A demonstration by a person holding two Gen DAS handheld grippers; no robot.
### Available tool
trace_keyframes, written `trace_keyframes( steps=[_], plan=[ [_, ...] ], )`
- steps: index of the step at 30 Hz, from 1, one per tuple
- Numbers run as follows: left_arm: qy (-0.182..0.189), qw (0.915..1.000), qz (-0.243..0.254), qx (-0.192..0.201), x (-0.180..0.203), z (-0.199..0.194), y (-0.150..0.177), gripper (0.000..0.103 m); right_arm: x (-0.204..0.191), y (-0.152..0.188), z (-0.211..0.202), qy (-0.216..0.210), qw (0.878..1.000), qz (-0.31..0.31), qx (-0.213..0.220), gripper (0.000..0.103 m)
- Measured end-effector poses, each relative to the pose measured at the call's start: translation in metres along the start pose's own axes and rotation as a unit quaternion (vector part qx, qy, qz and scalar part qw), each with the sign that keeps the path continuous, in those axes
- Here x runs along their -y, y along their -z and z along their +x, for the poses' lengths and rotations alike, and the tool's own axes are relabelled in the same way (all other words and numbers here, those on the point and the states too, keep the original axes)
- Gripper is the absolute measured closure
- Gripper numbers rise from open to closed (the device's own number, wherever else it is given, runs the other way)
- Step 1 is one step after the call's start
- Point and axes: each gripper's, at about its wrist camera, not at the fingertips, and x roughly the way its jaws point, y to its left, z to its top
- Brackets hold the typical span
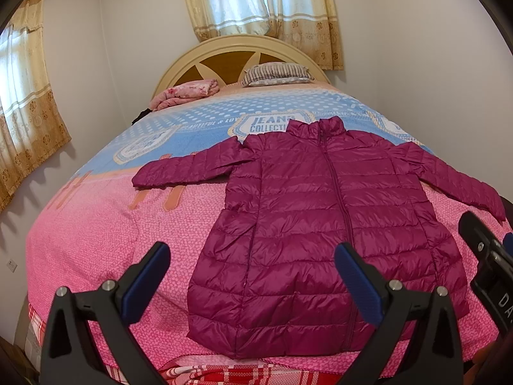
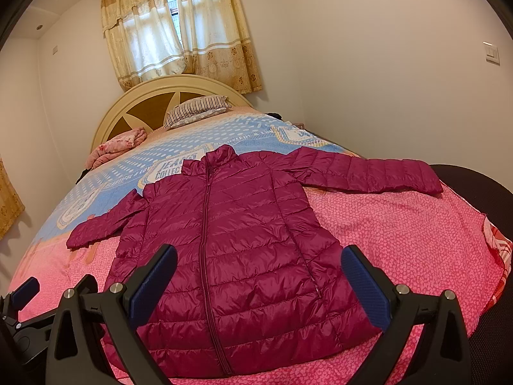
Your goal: Fold large clothes
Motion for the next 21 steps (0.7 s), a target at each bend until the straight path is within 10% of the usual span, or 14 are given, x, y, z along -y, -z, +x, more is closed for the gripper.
trace_keyframes(
  steps=[21],
  plan=[
    [0.002, 1.0000, -0.004, -0.009, 0.0009, 0.0047, 0.0008, 0.000, 0.0061, -0.0001, 0.0021, 0.004, 1.000, 0.010, -0.001, 0.001]
  ],
)
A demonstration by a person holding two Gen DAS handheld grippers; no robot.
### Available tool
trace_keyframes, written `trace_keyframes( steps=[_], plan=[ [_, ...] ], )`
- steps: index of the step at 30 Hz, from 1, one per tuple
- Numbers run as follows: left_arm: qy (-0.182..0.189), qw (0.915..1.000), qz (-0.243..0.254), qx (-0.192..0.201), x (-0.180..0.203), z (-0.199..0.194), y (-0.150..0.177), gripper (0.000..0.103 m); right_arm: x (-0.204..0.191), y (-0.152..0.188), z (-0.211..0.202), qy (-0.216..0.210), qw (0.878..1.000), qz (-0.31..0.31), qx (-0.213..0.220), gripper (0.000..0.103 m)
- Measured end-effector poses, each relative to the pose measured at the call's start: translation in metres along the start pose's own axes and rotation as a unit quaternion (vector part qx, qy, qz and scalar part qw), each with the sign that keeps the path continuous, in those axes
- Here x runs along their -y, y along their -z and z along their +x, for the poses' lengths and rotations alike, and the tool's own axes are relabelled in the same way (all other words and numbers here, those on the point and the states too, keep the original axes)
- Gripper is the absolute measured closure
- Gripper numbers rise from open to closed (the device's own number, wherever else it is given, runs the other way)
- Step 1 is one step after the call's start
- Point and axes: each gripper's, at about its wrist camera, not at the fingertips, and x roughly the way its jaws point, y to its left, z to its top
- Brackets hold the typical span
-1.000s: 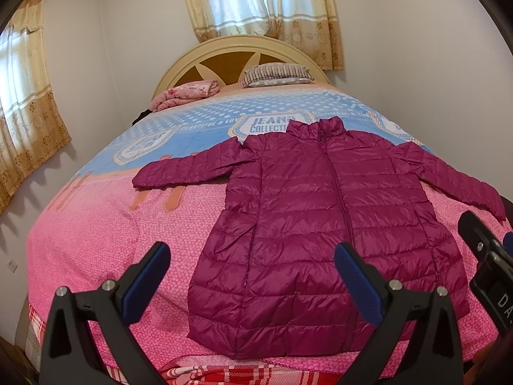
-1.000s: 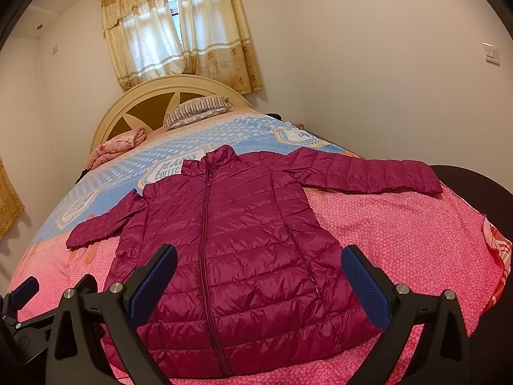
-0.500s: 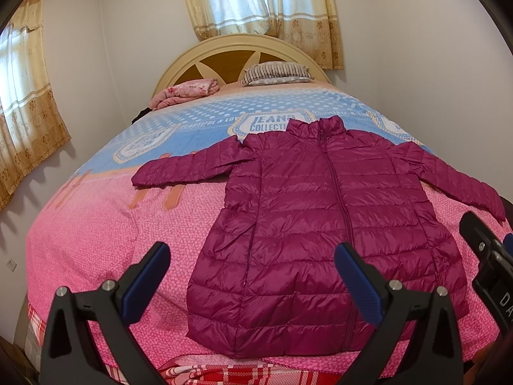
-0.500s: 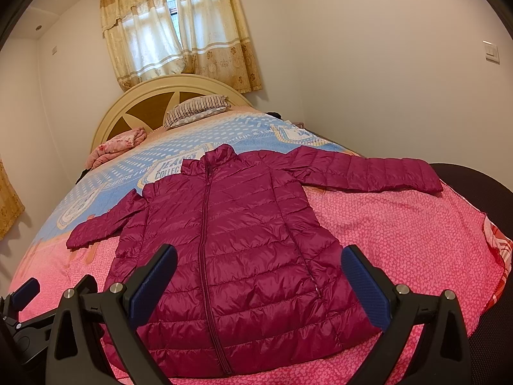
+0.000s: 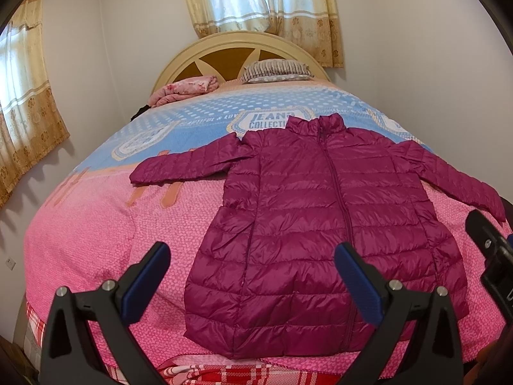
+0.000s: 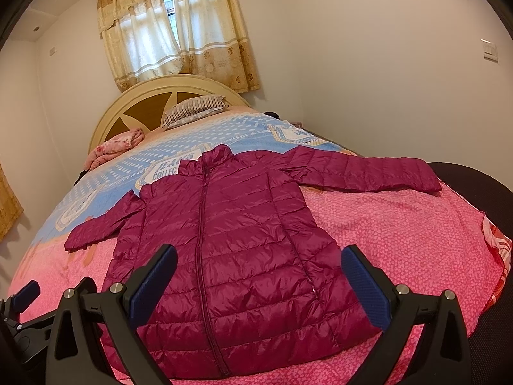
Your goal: Fold large clothes
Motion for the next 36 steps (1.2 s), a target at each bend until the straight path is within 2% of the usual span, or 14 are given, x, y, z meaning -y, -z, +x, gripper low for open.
trace_keyframes(
  steps=[14, 17, 20, 22, 24, 28, 30, 31, 34, 35, 36],
  plan=[
    [-0.006, 0.9999, 0.002, -0.016, 0.005, 0.035, -0.014, 0.000, 0.030, -0.012, 0.036, 0.022, 0.999, 0.030, -0.016, 0.001],
    [0.000, 0.9998, 0.003, -0.021, 0.008, 0.048, -0.019, 0.000, 0.042, -0.016, 0.050, 0.027, 0.999, 0.033, -0.029, 0.001],
    [0.029, 0.9993, 0.003, -0.022, 0.008, 0.059, -0.025, 0.000, 0.062, -0.023, 0.063, 0.022, 0.998, 0.043, -0.032, 0.001],
    [0.049, 0.9985, 0.001, -0.025, 0.003, 0.071, -0.031, 0.000, 0.099, -0.036, 0.075, 0.041, 0.996, 0.066, -0.032, 0.001],
    [0.066, 0.9972, -0.007, -0.034, -0.006, 0.088, -0.037, 0.000, 0.144, -0.051, 0.085, 0.064, 0.991, 0.115, -0.035, 0.001],
    [0.060, 0.9964, -0.029, -0.054, -0.019, 0.119, -0.048, 0.000, 0.255, -0.079, 0.106, 0.095, 0.964, 0.248, -0.020, 0.001],
    [0.048, 0.9968, -0.029, -0.057, -0.023, 0.130, -0.054, 0.000, 0.293, -0.087, 0.118, 0.115, 0.952, 0.283, -0.016, 0.002],
    [0.044, 0.9969, -0.030, -0.058, -0.024, 0.134, -0.056, 0.000, 0.318, -0.091, 0.129, 0.141, 0.942, 0.302, -0.019, 0.002],
    [0.042, 0.9963, -0.036, -0.066, -0.027, 0.145, -0.060, 0.000, 0.349, -0.093, 0.162, 0.178, 0.931, 0.314, -0.048, 0.004],
    [0.042, 0.9960, -0.037, -0.069, -0.027, 0.149, -0.061, 0.000, 0.354, -0.093, 0.174, 0.182, 0.930, 0.314, -0.064, 0.007],
    [0.042, 0.9957, -0.039, -0.073, -0.027, 0.153, -0.062, 0.000, 0.356, -0.093, 0.185, 0.185, 0.928, 0.314, -0.077, 0.015]
  ],
)
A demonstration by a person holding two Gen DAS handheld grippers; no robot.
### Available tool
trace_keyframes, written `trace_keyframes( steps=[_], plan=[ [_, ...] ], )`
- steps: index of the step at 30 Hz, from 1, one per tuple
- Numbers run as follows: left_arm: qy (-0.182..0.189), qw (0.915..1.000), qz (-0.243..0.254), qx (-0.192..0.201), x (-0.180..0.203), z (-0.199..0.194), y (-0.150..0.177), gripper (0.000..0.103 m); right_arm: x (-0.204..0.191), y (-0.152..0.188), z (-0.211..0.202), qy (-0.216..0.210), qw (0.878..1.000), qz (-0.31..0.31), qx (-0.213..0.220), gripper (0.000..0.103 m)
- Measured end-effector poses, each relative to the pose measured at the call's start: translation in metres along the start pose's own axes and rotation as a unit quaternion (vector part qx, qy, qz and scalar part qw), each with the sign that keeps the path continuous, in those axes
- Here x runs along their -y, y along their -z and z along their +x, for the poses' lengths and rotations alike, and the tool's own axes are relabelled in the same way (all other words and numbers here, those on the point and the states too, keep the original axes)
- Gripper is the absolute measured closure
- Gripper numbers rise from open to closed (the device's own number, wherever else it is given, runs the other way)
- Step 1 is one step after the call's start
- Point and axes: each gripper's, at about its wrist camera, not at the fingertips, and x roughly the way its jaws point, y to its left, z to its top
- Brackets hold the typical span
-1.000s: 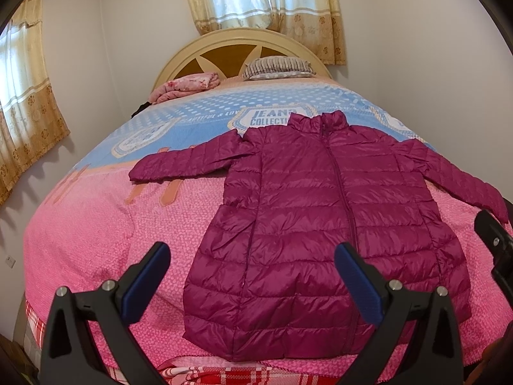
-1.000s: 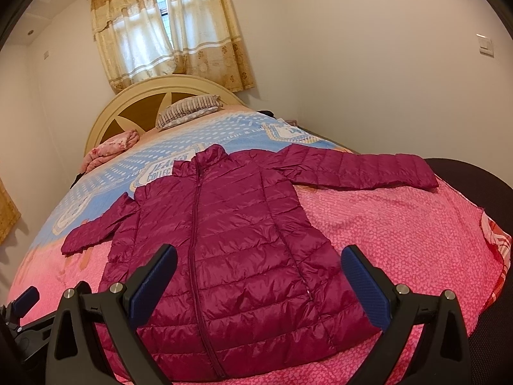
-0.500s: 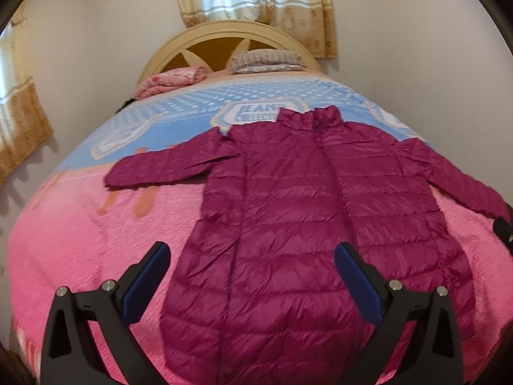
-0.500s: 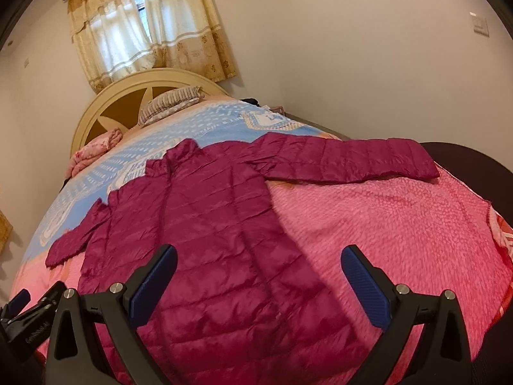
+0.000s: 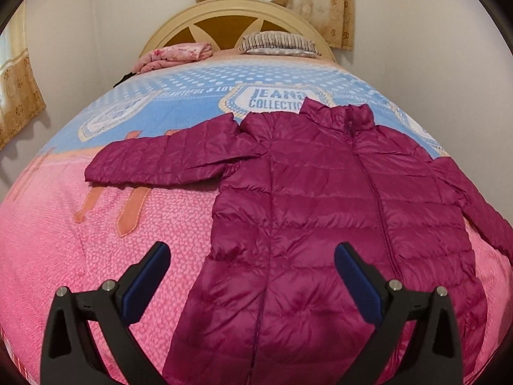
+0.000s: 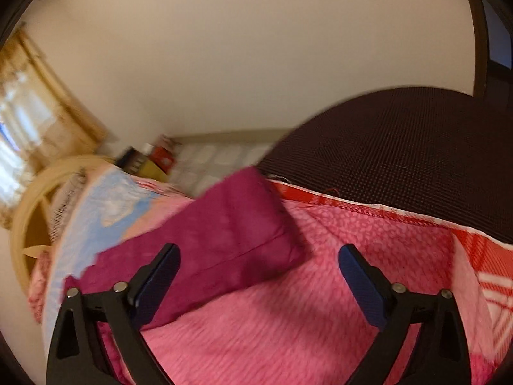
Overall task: Fold large clothes
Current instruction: 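Grasp the jacket sleeve with the right gripper and lift it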
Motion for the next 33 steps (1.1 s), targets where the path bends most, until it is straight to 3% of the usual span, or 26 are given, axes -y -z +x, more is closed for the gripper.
trace_keyframes(
  steps=[4, 5, 7, 12, 16, 20, 26, 30, 33],
  plan=[
    [0.001, 0.9999, 0.000, -0.010, -0.004, 0.011, -0.005, 0.000, -0.017, 0.002, 0.030, 0.044, 0.998, -0.037, -0.029, 0.027],
    [-0.002, 0.9999, 0.002, -0.012, -0.005, 0.014, -0.006, 0.000, -0.020, 0.004, 0.034, 0.054, 0.997, -0.040, -0.034, 0.036],
    [-0.006, 0.9999, 0.005, -0.014, -0.007, 0.018, -0.008, 0.000, -0.022, 0.004, 0.034, 0.072, 0.995, -0.061, -0.018, 0.042],
    [-0.008, 0.9997, -0.004, -0.022, -0.021, 0.028, -0.014, 0.000, -0.033, -0.004, 0.032, 0.060, 0.994, -0.093, -0.014, 0.087],
    [-0.005, 0.9997, -0.012, -0.021, -0.031, 0.032, -0.016, 0.000, -0.070, -0.004, -0.010, 0.050, 0.987, -0.148, 0.041, 0.090],
    [-0.005, 0.9996, -0.021, -0.017, -0.043, 0.035, -0.021, 0.000, -0.129, 0.005, -0.062, -0.009, 0.974, -0.215, 0.067, 0.090],
    [-0.009, 0.9991, -0.040, -0.012, -0.060, 0.037, -0.022, 0.000, -0.261, 0.074, -0.118, -0.143, 0.928, -0.342, 0.046, 0.090],
    [-0.026, 0.9981, -0.055, -0.009, -0.081, 0.039, -0.020, 0.000, -0.340, 0.163, -0.122, -0.230, 0.882, -0.411, -0.020, 0.090],
    [-0.038, 0.9964, -0.074, -0.014, -0.100, 0.043, -0.017, 0.000, -0.383, 0.230, -0.102, -0.263, 0.855, -0.445, -0.051, 0.090]
  ],
)
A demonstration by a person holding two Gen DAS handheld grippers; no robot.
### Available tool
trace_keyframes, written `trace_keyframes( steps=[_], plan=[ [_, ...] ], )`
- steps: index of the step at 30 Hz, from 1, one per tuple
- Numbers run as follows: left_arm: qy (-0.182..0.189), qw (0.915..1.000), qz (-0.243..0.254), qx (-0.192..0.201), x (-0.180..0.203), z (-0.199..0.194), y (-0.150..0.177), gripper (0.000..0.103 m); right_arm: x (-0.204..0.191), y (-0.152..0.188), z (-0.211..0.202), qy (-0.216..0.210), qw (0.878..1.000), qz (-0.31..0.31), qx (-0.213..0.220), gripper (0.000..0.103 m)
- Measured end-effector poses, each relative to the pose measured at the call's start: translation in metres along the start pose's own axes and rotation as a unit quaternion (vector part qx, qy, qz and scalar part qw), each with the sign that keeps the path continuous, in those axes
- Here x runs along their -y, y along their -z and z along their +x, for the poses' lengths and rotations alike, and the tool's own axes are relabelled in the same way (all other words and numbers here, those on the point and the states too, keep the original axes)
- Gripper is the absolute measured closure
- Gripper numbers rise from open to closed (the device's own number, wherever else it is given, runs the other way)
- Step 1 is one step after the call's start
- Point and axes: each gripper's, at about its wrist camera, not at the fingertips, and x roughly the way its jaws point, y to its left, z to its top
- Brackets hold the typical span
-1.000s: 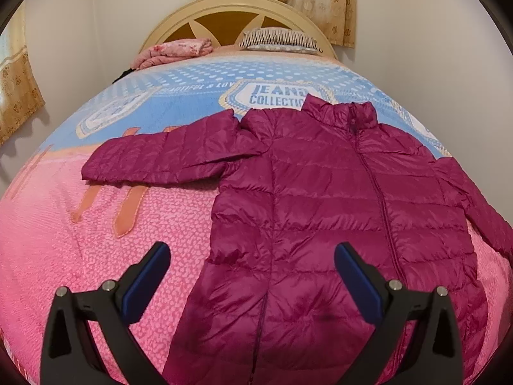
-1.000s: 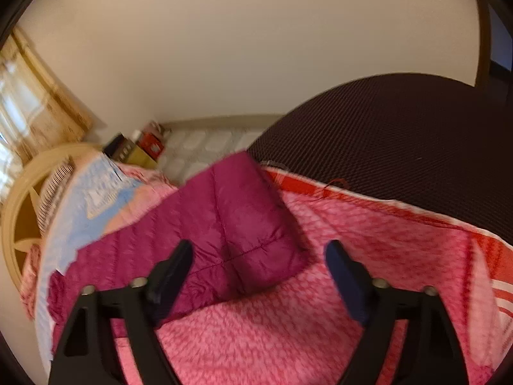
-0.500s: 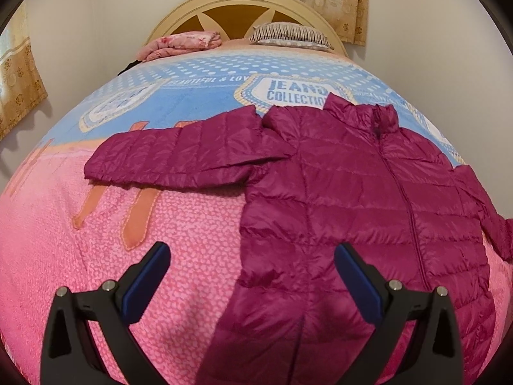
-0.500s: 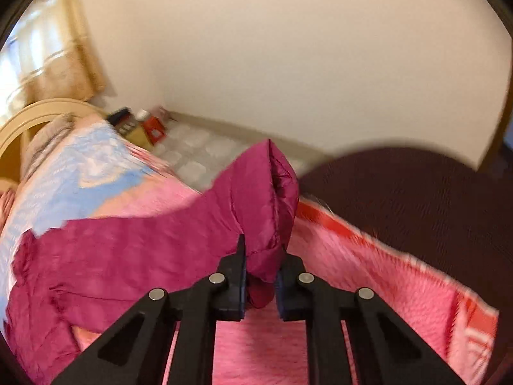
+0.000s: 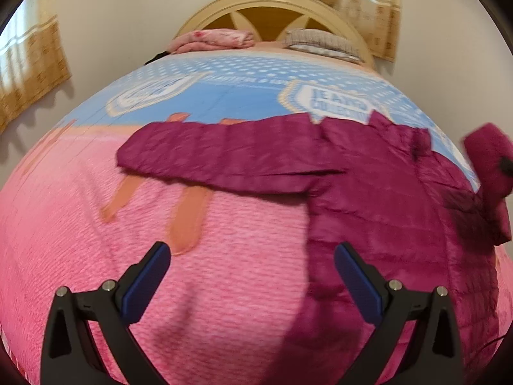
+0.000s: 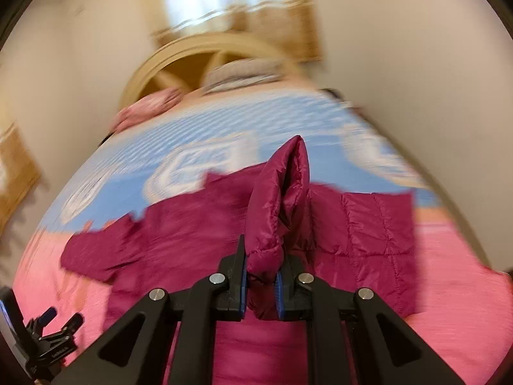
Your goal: Fold large clothes
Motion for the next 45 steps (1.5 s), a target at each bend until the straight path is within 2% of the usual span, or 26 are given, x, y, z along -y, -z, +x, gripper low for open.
trace_keyframes(
  steps=[2, 6, 10, 11, 12, 14, 15, 17, 19, 20, 21, 22, 23, 24, 28, 33, 36, 40, 44, 45],
  plan=[
    [-0.007, 0.9999, -0.011, 0.000, -0.013, 0.004, 0.000, 0.000, -0.031, 0.009, 0.030, -0.024, 0.999, -0.013, -0.021, 0.090],
    [-0.028, 0.9995, -0.013, 0.003, -0.028, 0.011, -0.001, 0.000, -0.081, 0.026, 0.086, -0.043, 0.997, -0.038, -0.046, 0.090],
    [-0.038, 0.9990, -0.021, -0.003, -0.040, 0.026, -0.006, 0.000, -0.096, 0.040, 0.115, -0.056, 0.996, -0.036, -0.057, 0.087],
    [-0.039, 0.9989, -0.024, -0.006, -0.042, 0.030, -0.008, 0.000, -0.097, 0.041, 0.121, -0.061, 0.995, -0.040, -0.064, 0.083],
    [-0.038, 0.9989, -0.026, -0.007, -0.044, 0.033, -0.009, 0.000, -0.103, 0.044, 0.132, -0.079, 0.993, -0.044, -0.079, 0.067],
    [-0.033, 0.9990, -0.030, -0.007, -0.046, 0.035, -0.011, 0.000, -0.105, 0.046, 0.143, -0.148, 0.984, -0.027, -0.099, 0.044],
    [-0.031, 0.9990, -0.032, -0.006, -0.047, 0.037, -0.012, 0.000, -0.106, 0.044, 0.142, -0.166, 0.981, -0.019, -0.096, 0.040],
    [-0.028, 0.9990, -0.034, -0.005, -0.049, 0.039, -0.014, 0.000, -0.103, 0.038, 0.132, -0.184, 0.979, -0.014, -0.087, 0.040],
    [-0.020, 0.9989, -0.043, -0.004, -0.054, 0.041, -0.015, 0.000, -0.091, 0.030, 0.113, -0.204, 0.978, 0.012, -0.052, 0.040],
    [-0.020, 0.9987, -0.047, -0.003, -0.056, 0.042, -0.015, 0.000, -0.087, 0.026, 0.106, -0.205, 0.978, 0.020, -0.035, 0.040],
    [-0.023, 0.9984, -0.052, 0.001, -0.060, 0.043, -0.016, 0.000, -0.085, 0.021, 0.102, -0.187, 0.982, 0.017, -0.028, 0.043],
    [-0.027, 0.9980, -0.056, 0.005, -0.063, 0.044, -0.017, 0.000, -0.084, 0.018, 0.102, -0.158, 0.987, 0.007, -0.028, 0.049],
    [-0.031, 0.9977, -0.059, 0.009, -0.067, 0.044, -0.017, 0.000, -0.084, 0.016, 0.105, -0.136, 0.990, -0.002, -0.032, 0.068],
    [-0.035, 0.9971, -0.066, 0.013, -0.072, 0.043, -0.019, 0.000, -0.083, 0.015, 0.108, -0.128, 0.991, -0.004, -0.036, 0.076],
    [-0.041, 0.9939, -0.100, 0.021, -0.098, 0.044, -0.025, 0.000, -0.080, 0.024, 0.140, -0.115, 0.990, 0.008, -0.075, 0.078],
    [-0.094, 0.9918, -0.085, 0.020, -0.120, 0.052, -0.041, 0.000, -0.084, 0.047, 0.172, -0.103, 0.988, 0.008, -0.112, 0.078],
    [-0.113, 0.9879, -0.105, 0.012, -0.140, 0.069, -0.055, 0.000, -0.085, 0.052, 0.179, -0.098, 0.990, 0.003, -0.101, 0.078],
    [-0.101, 0.9761, -0.192, -0.005, -0.171, 0.099, -0.071, 0.000, -0.095, 0.057, 0.176, -0.076, 0.993, -0.025, -0.085, 0.078],
    [-0.107, 0.9707, -0.214, -0.018, -0.176, 0.125, -0.083, 0.001, -0.090, 0.050, 0.164, -0.097, 0.992, -0.010, -0.076, 0.076],
    [-0.109, 0.9703, -0.215, -0.022, -0.173, 0.129, -0.085, 0.001, -0.087, 0.047, 0.152, -0.115, 0.991, 0.003, -0.061, 0.076]
  ],
)
